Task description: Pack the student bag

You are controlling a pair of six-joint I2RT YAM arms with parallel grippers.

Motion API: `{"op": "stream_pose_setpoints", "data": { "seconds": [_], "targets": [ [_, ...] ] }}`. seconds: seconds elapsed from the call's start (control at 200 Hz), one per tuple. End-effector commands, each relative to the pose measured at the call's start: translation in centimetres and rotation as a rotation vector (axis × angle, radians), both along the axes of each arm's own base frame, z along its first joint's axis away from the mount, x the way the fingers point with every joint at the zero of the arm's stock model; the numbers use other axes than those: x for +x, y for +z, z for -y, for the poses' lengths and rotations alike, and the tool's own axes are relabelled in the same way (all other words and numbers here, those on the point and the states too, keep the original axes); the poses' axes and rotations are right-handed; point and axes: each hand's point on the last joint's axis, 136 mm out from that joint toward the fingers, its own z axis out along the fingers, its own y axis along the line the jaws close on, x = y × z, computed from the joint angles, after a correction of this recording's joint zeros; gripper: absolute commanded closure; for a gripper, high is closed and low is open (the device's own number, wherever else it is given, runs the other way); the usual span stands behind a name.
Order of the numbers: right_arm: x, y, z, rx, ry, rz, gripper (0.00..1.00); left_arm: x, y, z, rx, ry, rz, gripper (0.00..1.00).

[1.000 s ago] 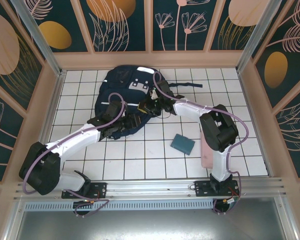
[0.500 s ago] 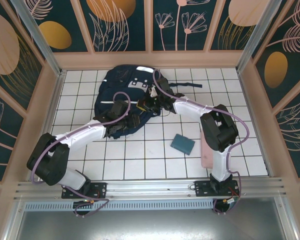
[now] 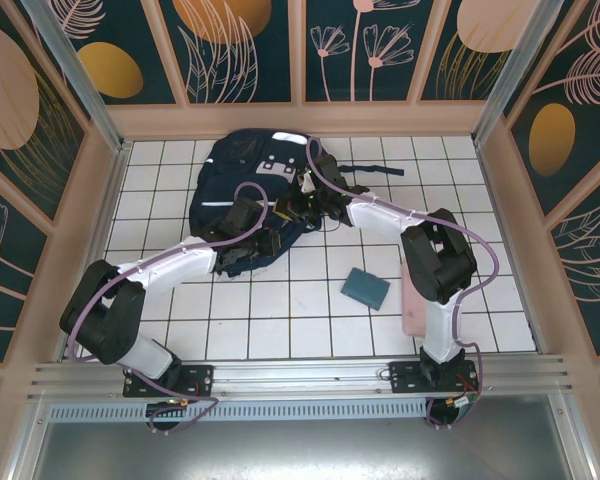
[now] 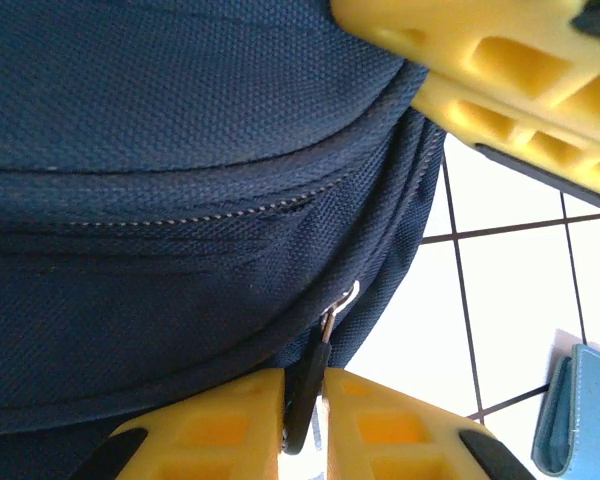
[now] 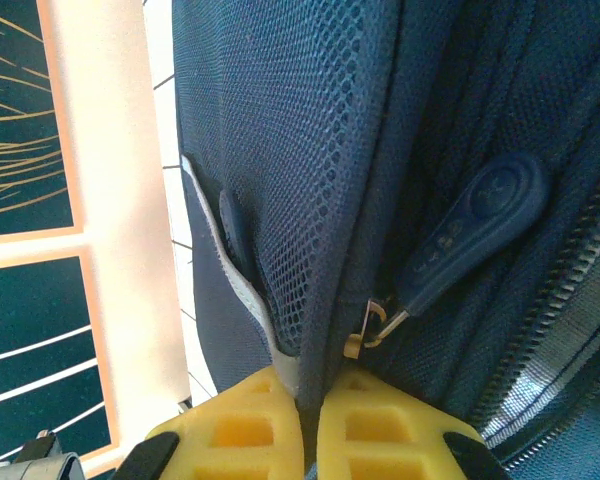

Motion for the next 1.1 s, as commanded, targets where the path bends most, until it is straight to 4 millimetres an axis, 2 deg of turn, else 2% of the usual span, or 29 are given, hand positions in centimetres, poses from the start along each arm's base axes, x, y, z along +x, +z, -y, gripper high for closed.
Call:
{"op": "stream_pose_setpoints", "data": {
  "seconds": [0.0, 0.08, 0.185, 0.32, 0.515, 0.7, 0.755, 0.895, 1.045, 1.06, 1.09],
  "targets": [
    [0.5, 5.4, -1.7, 0.106, 0.061, 0.153, 0.94, 1.6, 1.3, 0.4, -0.013, 0.008, 0.060, 0.84],
    [0.6, 5.4, -1.7, 0.102, 0.054, 0.154, 0.94, 1.7, 0.8, 0.0, 0.013, 0.019, 0.058, 0.87],
    [0.8, 5.2, -1.2, 0.080, 0.034, 0.159, 0.94, 1.7, 0.4, -0.7, 0.051, 0.035, 0.062, 1.00],
    [1.5, 4.5, -0.1, 0.017, -0.021, 0.166, 0.94, 1.1, 0.2, -2.4, 0.122, 0.073, 0.051, 1.00],
    [3.5, 2.8, 2.9, -0.105, -0.130, 0.180, 0.94, -0.8, -0.2, -5.5, 0.209, 0.138, 0.019, 1.00],
    [5.1, 2.2, 5.4, -0.174, -0.197, 0.203, 0.95, -2.4, -1.1, -7.9, 0.281, 0.173, -0.022, 1.00],
    [5.5, 2.3, 5.9, -0.176, -0.208, 0.209, 0.95, -2.4, -1.2, -8.6, 0.282, 0.190, -0.028, 1.00],
    [5.5, 2.4, 5.6, -0.169, -0.187, 0.219, 0.96, -1.8, -1.0, -9.0, 0.253, 0.207, -0.022, 1.00],
    [5.3, 2.3, 5.7, -0.174, -0.187, 0.218, 0.96, -1.3, -1.1, -11.3, 0.289, 0.282, -0.021, 1.00],
    [6.0, 2.3, 6.8, -0.177, -0.212, 0.215, 0.96, -1.2, -1.1, -11.5, 0.292, 0.291, -0.021, 1.00],
    [6.2, 2.3, 7.1, -0.178, -0.217, 0.215, 0.96, -1.2, -1.2, -12.1, 0.299, 0.307, -0.021, 1.00]
  ]
}}
